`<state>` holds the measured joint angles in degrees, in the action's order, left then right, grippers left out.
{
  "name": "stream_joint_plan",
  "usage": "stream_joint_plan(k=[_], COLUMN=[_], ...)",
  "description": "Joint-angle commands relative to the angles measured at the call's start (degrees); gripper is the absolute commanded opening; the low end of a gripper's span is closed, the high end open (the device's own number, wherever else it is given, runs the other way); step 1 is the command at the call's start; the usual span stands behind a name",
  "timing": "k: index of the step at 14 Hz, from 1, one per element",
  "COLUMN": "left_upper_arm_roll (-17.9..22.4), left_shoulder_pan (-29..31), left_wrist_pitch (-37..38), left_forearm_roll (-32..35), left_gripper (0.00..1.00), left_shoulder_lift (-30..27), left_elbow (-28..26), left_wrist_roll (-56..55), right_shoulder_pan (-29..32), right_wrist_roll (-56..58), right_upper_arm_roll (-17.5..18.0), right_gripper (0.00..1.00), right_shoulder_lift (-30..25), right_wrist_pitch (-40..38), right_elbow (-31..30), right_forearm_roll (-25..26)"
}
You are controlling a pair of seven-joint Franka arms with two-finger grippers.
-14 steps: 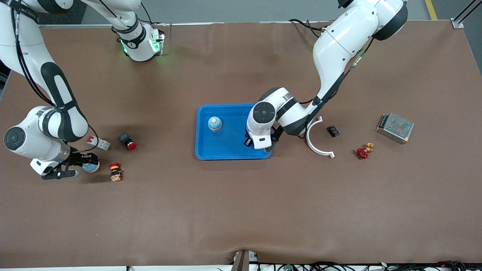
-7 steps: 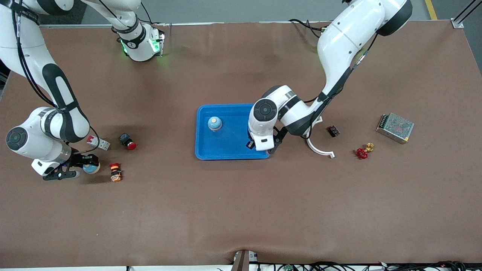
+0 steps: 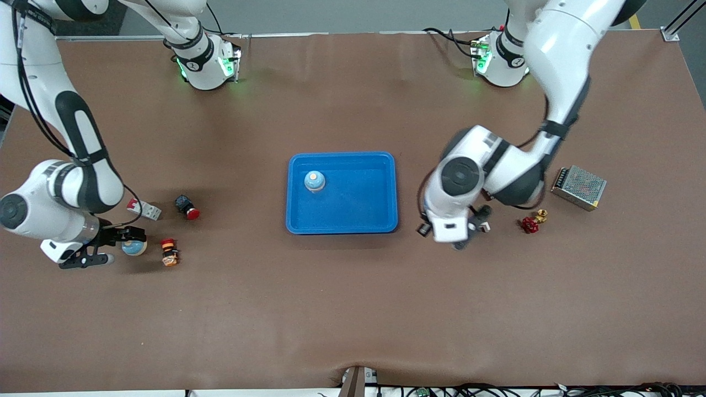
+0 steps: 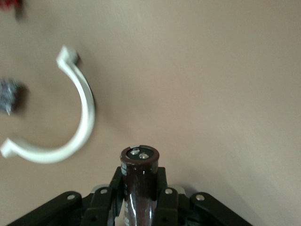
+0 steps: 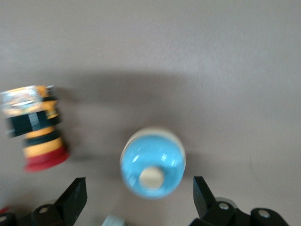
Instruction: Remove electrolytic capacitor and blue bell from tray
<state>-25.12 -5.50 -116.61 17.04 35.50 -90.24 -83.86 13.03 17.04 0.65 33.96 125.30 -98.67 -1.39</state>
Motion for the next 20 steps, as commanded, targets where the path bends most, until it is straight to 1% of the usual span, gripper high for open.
stream_joint_plan(k=[1,3,4,6,7,8,10,11,12,13,16,17,18,19,20], left_upper_arm_roll=[-0.5,-0.5,-0.4,0.0,0.0,0.0,0.0,0.1,0.2,0.2,0.4,0.7,0.8,0.8,0.8], left_shoulder_pan=[5.0,7.9,8.7,10.8,12.3,13.1,13.9,14.0,14.4,14.6,14.6,14.6,14.6,14.6,14.6], left_wrist_pitch=[-0.5,-1.3,-1.8,-5.5,-7.3,-8.8,-10.6,-11.5,-12.1,-12.5,-12.5,-12.5,-12.4,-12.2,-12.1], left_forearm_roll=[1.0,1.1,1.2,1.8,1.9,2.6,4.4,4.6,4.8,4.8,4.8,4.8,4.8,4.8,4.8], left_gripper=[0.0,0.0,0.0,0.0,0.0,0.0,0.0,0.0,0.0,0.0,0.0,0.05,0.49,0.99,1.0], left_shoulder_lift=[-0.1,1.2,2.2,4.0,5.1,6.0,7.8,8.4,9.4,9.9,10.1,10.0,9.9,9.9,9.6], left_elbow=[-1.9,-1.8,-1.7,-2.0,-2.0,-2.2,-2.1,-2.2,-2.1,-2.1,-2.0,-2.0,-2.0,-2.0,-2.0], left_wrist_roll=[5.8,9.1,10.1,10.3,10.6,10.6,10.6,10.6,10.6,10.6,10.6,10.6,10.5,10.6,10.5], right_shoulder_pan=[-2.3,-6.2,-8.3,-12.7,-15.0,-17.7,-24.0,-27.4,-30.4,-33.1,-38.9,-40.4,-41.8,-43.3,-44.7], right_wrist_roll=[-13.9,-25.3,-29.6,-35.1,-37.1,-40.4,-48.4,-52.1,-55.5,-58.6,-60.4,-61.6,-63.1,-65.4,-68.1], right_upper_arm_roll=[0.6,0.7,0.7,0.7,0.6,0.6,0.5,0.5,0.4,0.3,0.2,0.1,0.1,0.1,0.1], right_gripper=[1.0,1.0,1.0,1.0,1.0,1.0,1.0,1.0,1.0,1.0,1.0,1.0,1.0,1.0,1.0], right_shoulder_lift=[-4.3,-8.2,-9.5,-11.5,-12.9,-14.4,-15.8,-15.6,-15.4,-15.2,-14.9,-15.0,-15.0,-14.8,-14.2], right_wrist_pitch=[-9.4,-9.3,-9.0,-8.1,-5.8,-0.9,11.3,16.5,19.3,19.4,17.2,16.0,14.9,14.8,14.8], right_elbow=[3.4,0.3,-1.2,-3.9,-6.3,-10.2,-17.9,-20.7,-22.0,-22.1,-22.2,-22.1,-22.0,-22.0,-22.0], right_forearm_roll=[-0.7,-2.1,-4.0,-8.2,-10.7,-12.2,-12.2,-12.2,-12.1,-11.7,-11.6,-11.5,-11.5,-11.2,-10.4])
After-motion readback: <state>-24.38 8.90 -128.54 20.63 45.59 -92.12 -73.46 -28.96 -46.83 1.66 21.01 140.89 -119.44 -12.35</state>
